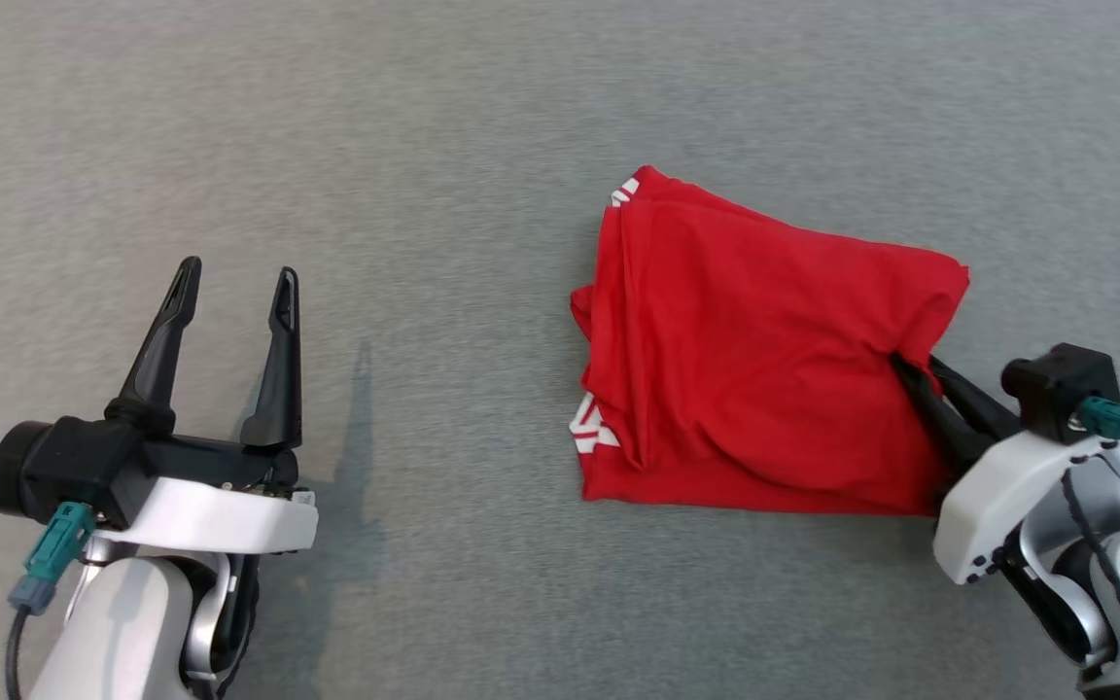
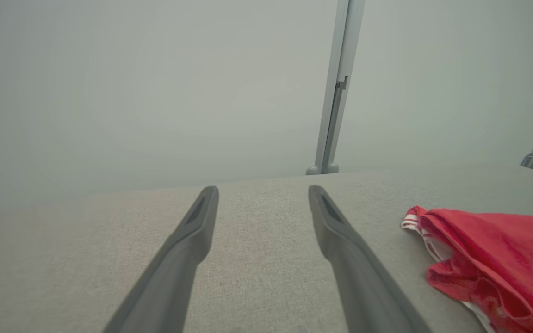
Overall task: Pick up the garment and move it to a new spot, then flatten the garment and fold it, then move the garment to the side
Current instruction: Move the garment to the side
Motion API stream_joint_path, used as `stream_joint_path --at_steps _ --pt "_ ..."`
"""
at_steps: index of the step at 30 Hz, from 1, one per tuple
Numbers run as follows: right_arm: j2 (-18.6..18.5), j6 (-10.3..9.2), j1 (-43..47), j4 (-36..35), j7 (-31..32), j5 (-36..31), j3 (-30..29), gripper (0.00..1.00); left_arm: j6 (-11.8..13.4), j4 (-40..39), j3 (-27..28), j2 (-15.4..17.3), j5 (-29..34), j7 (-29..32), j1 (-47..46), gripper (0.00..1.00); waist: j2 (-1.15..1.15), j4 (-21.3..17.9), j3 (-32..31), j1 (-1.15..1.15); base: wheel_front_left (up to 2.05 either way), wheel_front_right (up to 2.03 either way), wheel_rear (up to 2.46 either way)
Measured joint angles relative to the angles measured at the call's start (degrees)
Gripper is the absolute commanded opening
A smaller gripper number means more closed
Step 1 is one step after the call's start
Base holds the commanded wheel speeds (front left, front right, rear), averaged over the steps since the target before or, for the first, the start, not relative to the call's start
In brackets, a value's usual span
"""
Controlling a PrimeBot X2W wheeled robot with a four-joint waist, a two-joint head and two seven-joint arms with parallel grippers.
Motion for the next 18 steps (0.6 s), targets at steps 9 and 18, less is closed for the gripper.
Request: stream_joint_path --at_steps 9,18 --pt "-3.6 -0.01 1.9 -5.2 -2.3 -2.6 -4.4 0.00 0.3 -6.5 0.0 4.2 1.8 4.8 -0.4 1.00 0.00 -11.5 1.3 0.00 0.00 0.00 0.00" --pt "-13.3 0.00 -11.3 2.6 -8.3 -3.0 -2.7 0.00 -0.1 -10.6 -1.2 6.4 3.2 8.9 -1.9 1.00 0.00 -17.8 5.5 0.00 0.00 0.00 0.00"
